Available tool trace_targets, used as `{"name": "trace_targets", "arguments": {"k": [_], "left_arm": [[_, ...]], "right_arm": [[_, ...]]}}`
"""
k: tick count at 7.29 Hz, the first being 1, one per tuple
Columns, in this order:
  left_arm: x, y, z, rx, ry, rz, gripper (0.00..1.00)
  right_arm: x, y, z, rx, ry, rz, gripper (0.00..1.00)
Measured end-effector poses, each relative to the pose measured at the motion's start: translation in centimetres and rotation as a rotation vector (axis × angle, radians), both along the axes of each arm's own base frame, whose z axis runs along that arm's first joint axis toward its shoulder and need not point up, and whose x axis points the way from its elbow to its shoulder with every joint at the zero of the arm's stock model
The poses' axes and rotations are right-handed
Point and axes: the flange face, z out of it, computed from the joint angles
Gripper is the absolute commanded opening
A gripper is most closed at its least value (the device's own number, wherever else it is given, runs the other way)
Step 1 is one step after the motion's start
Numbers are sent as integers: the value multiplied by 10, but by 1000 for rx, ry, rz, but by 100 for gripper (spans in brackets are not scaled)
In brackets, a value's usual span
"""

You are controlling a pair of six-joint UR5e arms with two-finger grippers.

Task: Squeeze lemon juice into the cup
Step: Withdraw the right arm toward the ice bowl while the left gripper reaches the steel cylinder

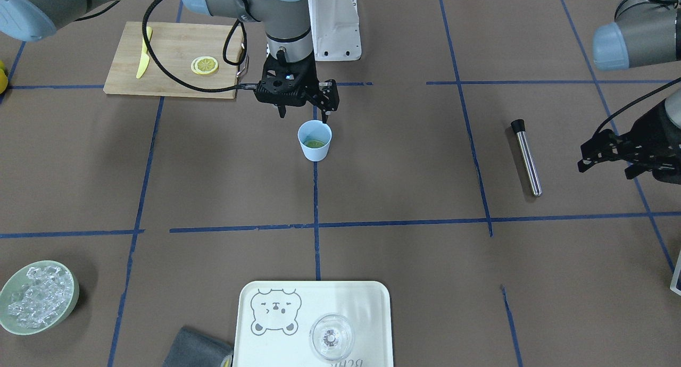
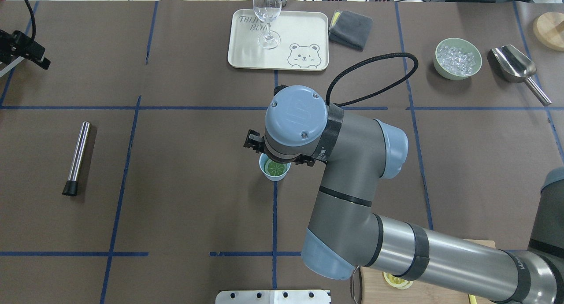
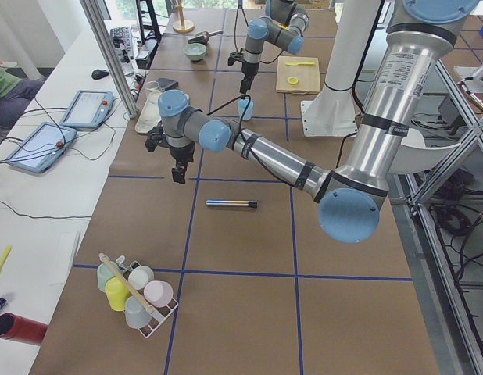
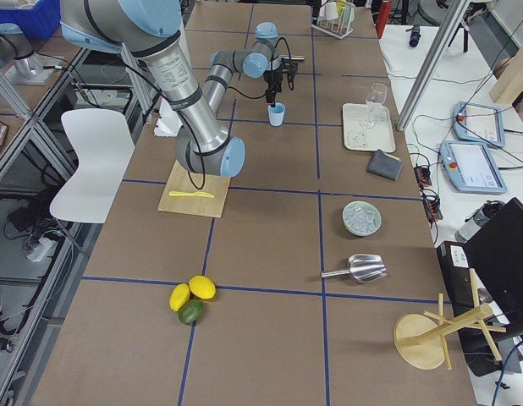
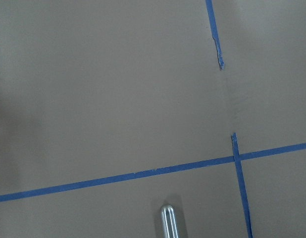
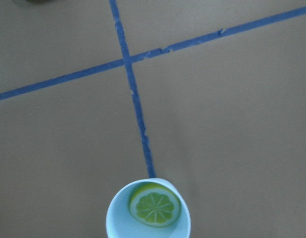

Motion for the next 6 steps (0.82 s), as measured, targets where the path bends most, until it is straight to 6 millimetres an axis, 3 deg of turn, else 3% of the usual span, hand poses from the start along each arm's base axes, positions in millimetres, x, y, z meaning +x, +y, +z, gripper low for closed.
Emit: {"name": "trace_targets", "arguments": {"k": [1,3,5,6], "left_arm": [[33,12,10,-51,-10,26,100],[88,38,29,-168,-36,46,100],[107,52,55,-231,-65,61,100],[116,55,69,-249,-78,74,100]], "right_arm": [[32,-14,8,32,22,-24,100],[116,-69,45,83,48,-108,100],[207,-119,99,128,64,-202,100],[249,-135,127,148,70,-241,100]]}}
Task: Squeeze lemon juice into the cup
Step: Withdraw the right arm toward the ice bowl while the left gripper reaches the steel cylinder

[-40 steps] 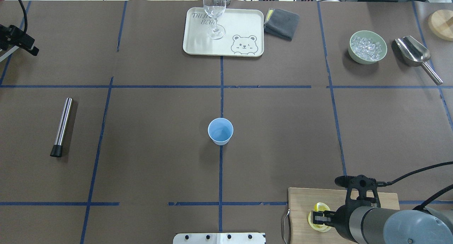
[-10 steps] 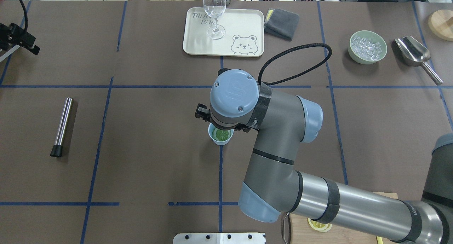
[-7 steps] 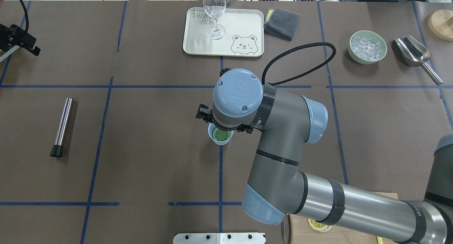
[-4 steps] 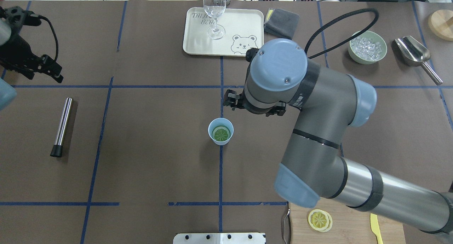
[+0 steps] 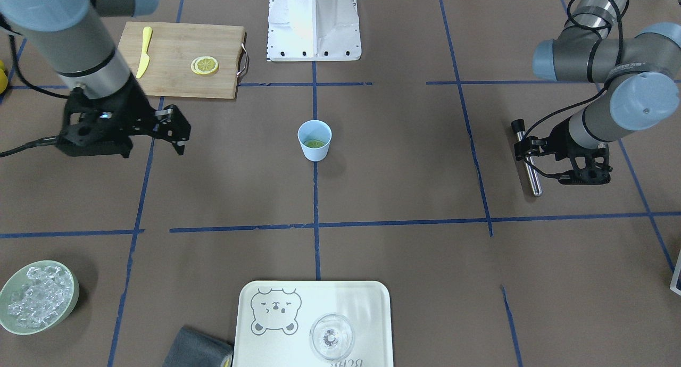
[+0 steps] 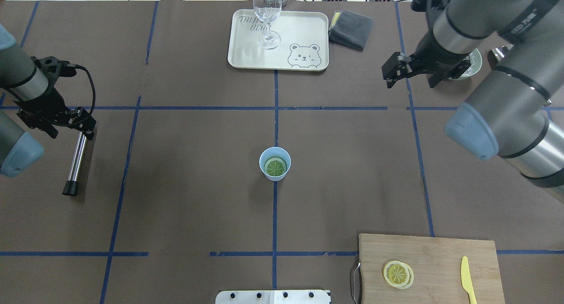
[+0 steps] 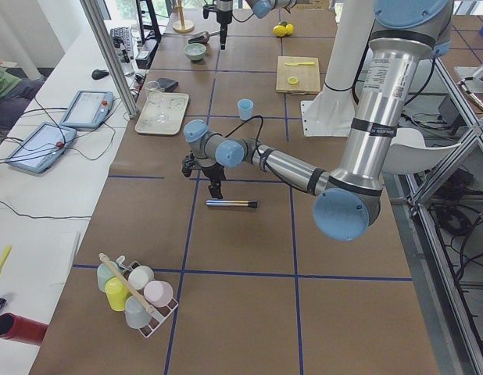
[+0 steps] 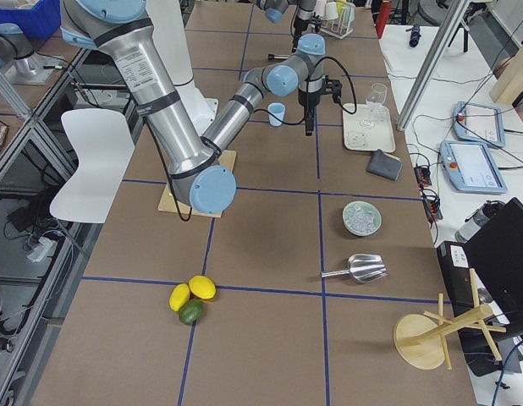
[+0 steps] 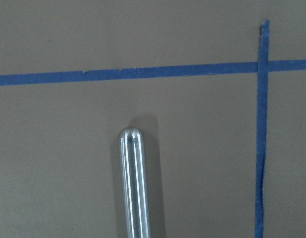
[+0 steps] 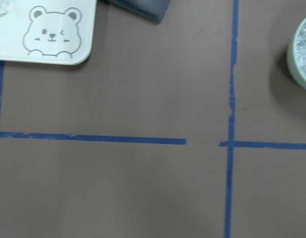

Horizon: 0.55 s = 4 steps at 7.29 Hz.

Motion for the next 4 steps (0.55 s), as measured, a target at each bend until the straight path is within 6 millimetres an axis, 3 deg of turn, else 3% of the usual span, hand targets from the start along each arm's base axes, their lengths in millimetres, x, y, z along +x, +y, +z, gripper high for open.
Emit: {"name": "trace_targets", "arguments": {"k": [1,2,4], "left_arm": [[6,0,13,-4,-2,7,100],[10,-2,23,-3,-1,10,100],[16,-5,33,-6,-2,15,100]], "right_arm": [[36,-9,24,11,-4,-31,100],[59,-14,38,16,-12,-47,100],[73,-16,46,19,-18,-56,100]]}}
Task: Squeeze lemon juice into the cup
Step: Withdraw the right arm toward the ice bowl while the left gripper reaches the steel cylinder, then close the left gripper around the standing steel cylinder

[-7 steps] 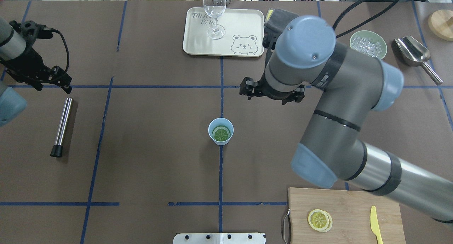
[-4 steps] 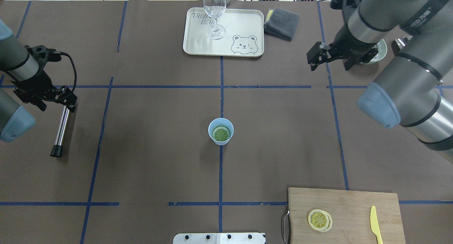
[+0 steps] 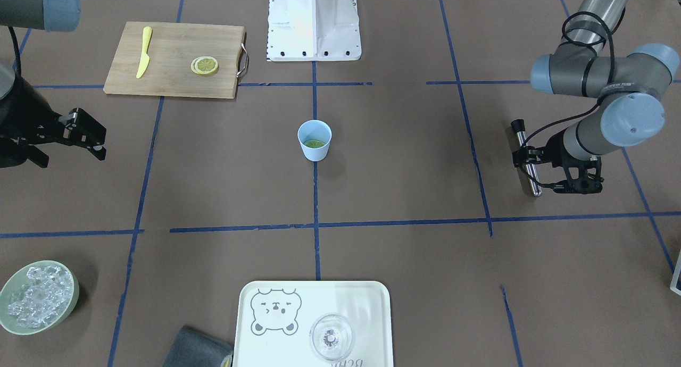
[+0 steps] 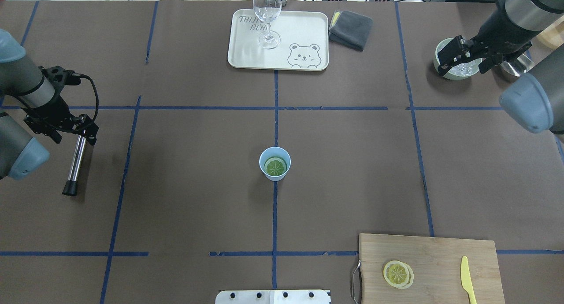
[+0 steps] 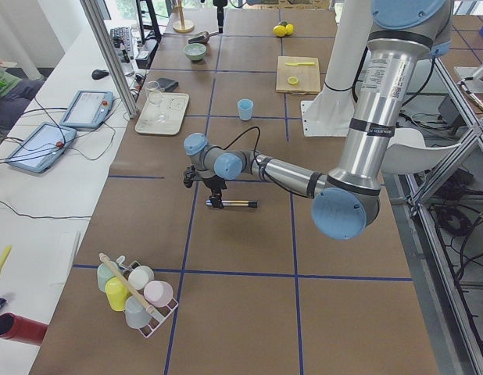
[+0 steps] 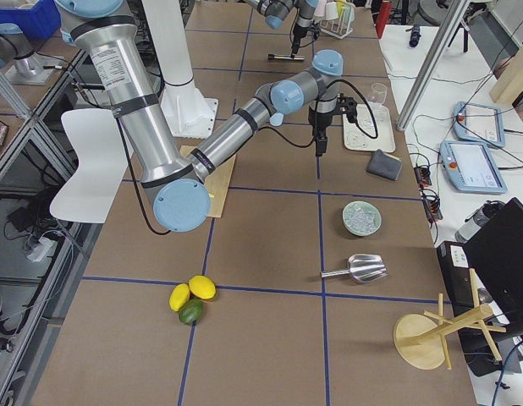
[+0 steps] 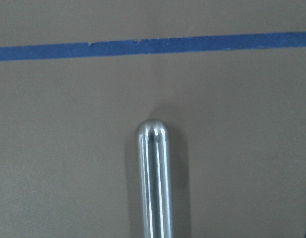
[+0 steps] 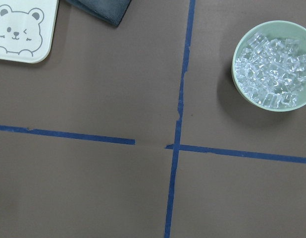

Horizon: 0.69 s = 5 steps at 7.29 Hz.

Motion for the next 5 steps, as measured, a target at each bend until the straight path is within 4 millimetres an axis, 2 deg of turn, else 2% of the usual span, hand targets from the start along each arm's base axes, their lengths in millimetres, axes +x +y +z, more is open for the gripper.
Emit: {"name": "trace_targets", "arguments": {"k": [3,5], "left_arm": [[16,1,6,-4,-3,22,100],[20,3,9,-4,-4,30,79]], "right_arm": [[2,0,2,-1,-1,-1,100],[2,0,2,-2,-1,-1,100]]}}
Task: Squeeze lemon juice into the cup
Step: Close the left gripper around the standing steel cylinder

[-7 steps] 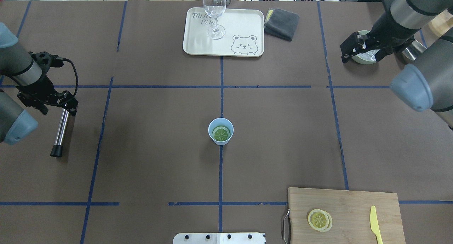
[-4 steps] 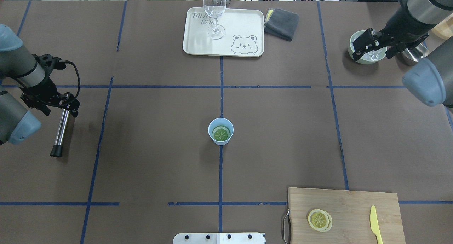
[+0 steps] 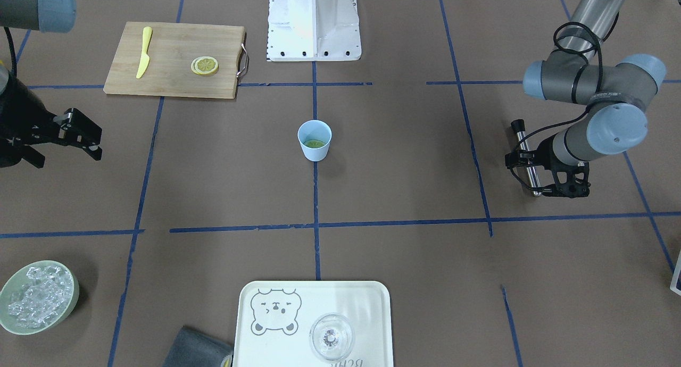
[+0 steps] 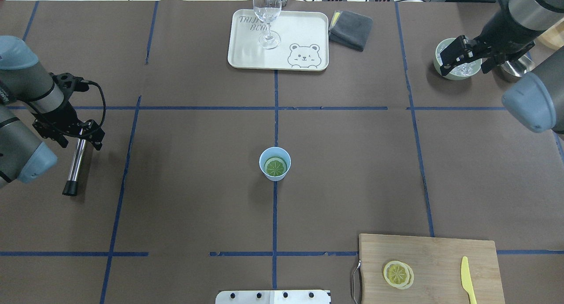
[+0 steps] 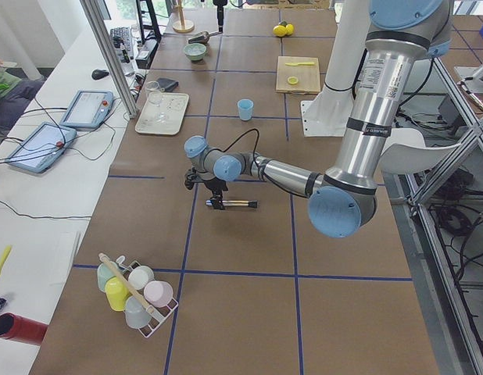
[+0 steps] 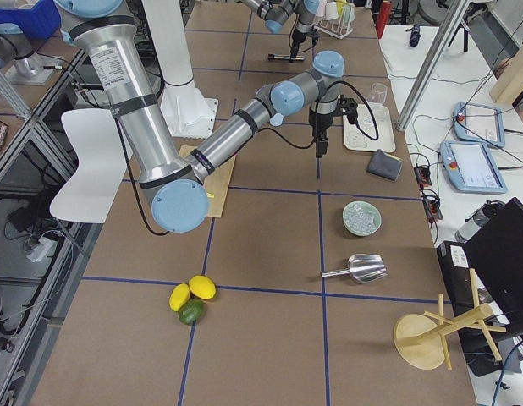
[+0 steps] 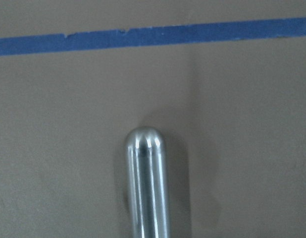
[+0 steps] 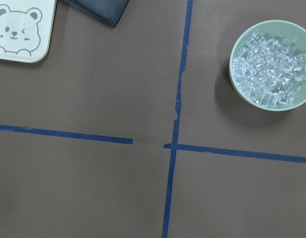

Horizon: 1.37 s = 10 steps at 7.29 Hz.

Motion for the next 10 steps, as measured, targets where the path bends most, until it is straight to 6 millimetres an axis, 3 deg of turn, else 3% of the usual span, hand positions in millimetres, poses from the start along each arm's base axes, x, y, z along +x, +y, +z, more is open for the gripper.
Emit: {"name": "trace_targets", "arguments": {"k": [1,4,5,6,8,9,10], "left_arm": [[0,0,1,0,0,1,70],[0,1,4,-4,-3,2,67],[0,1,5,-5,-4,2,60],[0,1,5,-5,-4,2,46],[0,0,5,-5,-4,1,8],[0,0,5,-4,-4,1,0],[0,0,3,-2,-3,1,0]], "right_arm": [[0,0,0,-1,0,0,100],[0,1,-2,-1,-4,2,100],[1,1,-3,-2,-7,2,100],[1,2,-3,-3,-9,1,100],[1,2,-2,-4,-10,1,100],[1,2,-2,-5,-10,1,100],[2,2,-1,-6,-10,2,100]]}}
